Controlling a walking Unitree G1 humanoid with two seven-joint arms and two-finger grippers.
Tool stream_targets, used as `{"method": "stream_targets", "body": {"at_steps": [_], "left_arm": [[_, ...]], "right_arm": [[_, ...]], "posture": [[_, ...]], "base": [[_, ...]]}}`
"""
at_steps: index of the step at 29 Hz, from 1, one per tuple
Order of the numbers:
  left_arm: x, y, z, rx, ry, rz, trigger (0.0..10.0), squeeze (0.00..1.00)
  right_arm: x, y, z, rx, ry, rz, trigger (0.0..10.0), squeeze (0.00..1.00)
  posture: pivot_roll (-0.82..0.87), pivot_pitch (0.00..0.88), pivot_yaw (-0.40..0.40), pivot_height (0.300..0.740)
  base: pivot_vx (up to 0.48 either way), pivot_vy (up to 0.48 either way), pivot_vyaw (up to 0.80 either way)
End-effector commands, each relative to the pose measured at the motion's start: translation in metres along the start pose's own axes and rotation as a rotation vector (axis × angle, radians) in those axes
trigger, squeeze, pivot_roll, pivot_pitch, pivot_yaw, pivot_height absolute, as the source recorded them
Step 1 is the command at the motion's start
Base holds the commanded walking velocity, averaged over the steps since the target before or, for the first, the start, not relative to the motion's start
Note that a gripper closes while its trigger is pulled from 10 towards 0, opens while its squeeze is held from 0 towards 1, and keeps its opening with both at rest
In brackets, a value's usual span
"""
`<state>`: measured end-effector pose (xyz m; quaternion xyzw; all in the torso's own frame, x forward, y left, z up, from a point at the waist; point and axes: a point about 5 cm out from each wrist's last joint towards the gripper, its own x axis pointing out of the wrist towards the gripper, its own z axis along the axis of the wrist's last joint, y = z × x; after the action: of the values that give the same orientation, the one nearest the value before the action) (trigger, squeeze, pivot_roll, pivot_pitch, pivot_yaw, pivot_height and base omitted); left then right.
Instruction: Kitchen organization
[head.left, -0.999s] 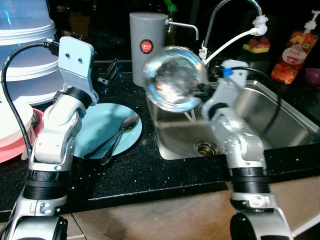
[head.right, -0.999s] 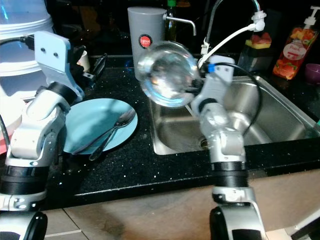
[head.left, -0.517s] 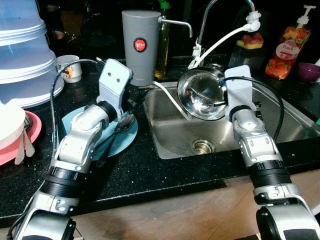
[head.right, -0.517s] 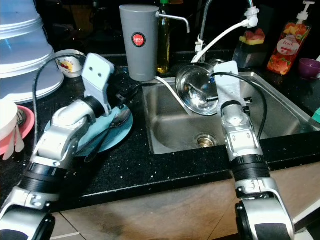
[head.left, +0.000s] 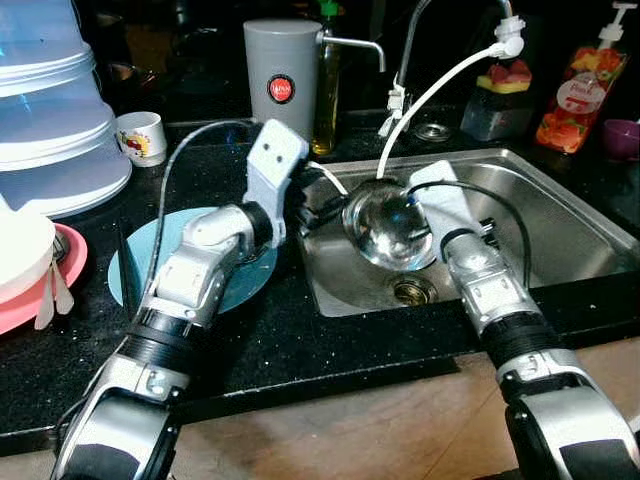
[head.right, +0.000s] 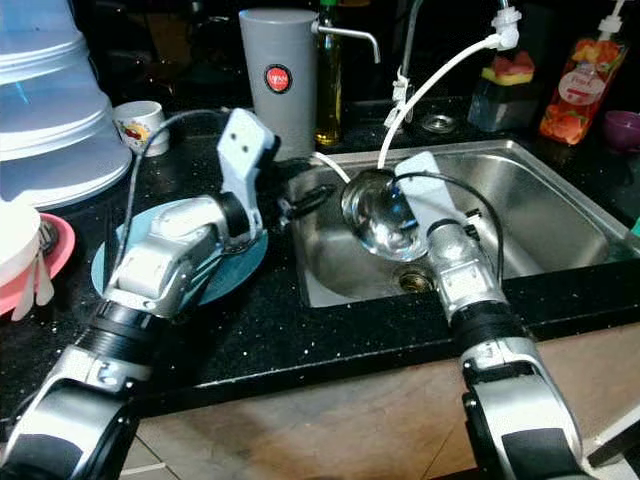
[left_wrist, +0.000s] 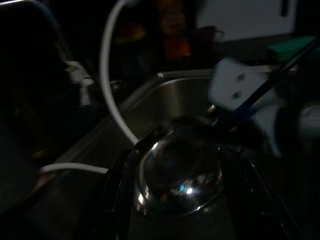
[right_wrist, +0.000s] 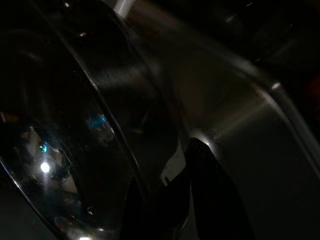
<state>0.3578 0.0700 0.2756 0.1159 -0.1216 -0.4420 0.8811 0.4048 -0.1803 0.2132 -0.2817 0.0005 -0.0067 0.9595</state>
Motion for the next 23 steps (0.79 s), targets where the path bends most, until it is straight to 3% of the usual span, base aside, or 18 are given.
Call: {"method": "stream_targets", "body": {"at_steps": [1, 7, 8, 9, 10, 11, 16, 17, 18, 19, 20, 23], "left_arm": [[0.001, -0.003, -0.005, -0.001, 0.038, -0.043, 10.0, 0.00], [0.002, -0.007, -0.009, 0.010, 0.052, -0.077, 10.0, 0.00], [0.002, -0.007, -0.009, 0.011, 0.053, -0.082, 10.0, 0.00], [0.002, -0.008, -0.010, 0.013, 0.057, -0.092, 10.0, 0.00], [0.002, -0.008, -0.010, 0.013, 0.057, -0.092, 10.0, 0.00], [0.002, -0.008, -0.011, 0.019, 0.062, -0.101, 10.0, 0.00], [0.002, -0.008, -0.012, 0.030, 0.070, -0.109, 10.0, 0.00], [0.002, -0.007, -0.012, 0.032, 0.070, -0.097, 10.0, 0.00], [0.001, -0.005, -0.011, 0.038, 0.069, -0.076, 10.0, 0.00], [0.001, -0.005, -0.011, 0.038, 0.069, -0.076, 10.0, 0.00], [0.000, 0.000, -0.010, 0.047, 0.063, -0.039, 10.0, 0.00], [-0.001, 0.004, -0.009, 0.048, 0.057, -0.006, 10.0, 0.00]], "right_arm": [[0.003, 0.001, 0.006, -0.026, -0.015, 0.010, 10.0, 0.00], [0.003, 0.003, 0.001, -0.041, 0.008, 0.023, 10.0, 0.00], [0.004, 0.003, 0.000, -0.042, 0.012, 0.025, 10.0, 0.38], [0.004, 0.003, 0.000, -0.045, 0.015, 0.028, 10.0, 0.88], [0.004, 0.003, 0.000, -0.045, 0.015, 0.028, 10.0, 0.88], [0.005, 0.003, -0.001, -0.048, 0.017, 0.031, 10.0, 1.00], [0.006, 0.005, -0.001, -0.057, 0.023, 0.037, 10.0, 1.00], [0.006, 0.005, -0.001, -0.058, 0.023, 0.037, 10.0, 0.93], [0.006, 0.006, -0.001, -0.060, 0.024, 0.036, 10.0, 0.63], [0.006, 0.006, -0.001, -0.060, 0.024, 0.036, 10.0, 0.63], [0.007, 0.006, 0.000, -0.053, 0.022, 0.037, 10.0, 0.00], [0.007, 0.007, 0.000, -0.047, 0.019, 0.038, 10.0, 0.00]], "posture": [[-0.05, 0.055, 0.048, 0.740], [-0.05, 0.056, 0.045, 0.740], [-0.05, 0.056, 0.045, 0.740], [-0.05, 0.055, 0.045, 0.740], [-0.05, 0.055, 0.045, 0.740], [-0.05, 0.054, 0.044, 0.740], [-0.05, 0.054, 0.043, 0.740], [-0.05, 0.055, 0.040, 0.740], [-0.05, 0.055, 0.040, 0.740], [-0.05, 0.055, 0.040, 0.740], [-0.05, 0.055, 0.039, 0.740], [-0.05, 0.055, 0.039, 0.740]], "base": [[0.000, 0.000, 0.00], [0.000, 0.000, 0.00], [0.000, 0.000, 0.00], [0.000, 0.000, 0.00], [0.000, 0.000, 0.00], [0.000, 0.000, 0.00], [0.000, 0.000, 0.00], [0.000, 0.000, 0.00], [0.000, 0.000, 0.00], [0.000, 0.000, 0.00], [0.000, 0.000, 0.00], [0.000, 0.000, 0.00]]}}
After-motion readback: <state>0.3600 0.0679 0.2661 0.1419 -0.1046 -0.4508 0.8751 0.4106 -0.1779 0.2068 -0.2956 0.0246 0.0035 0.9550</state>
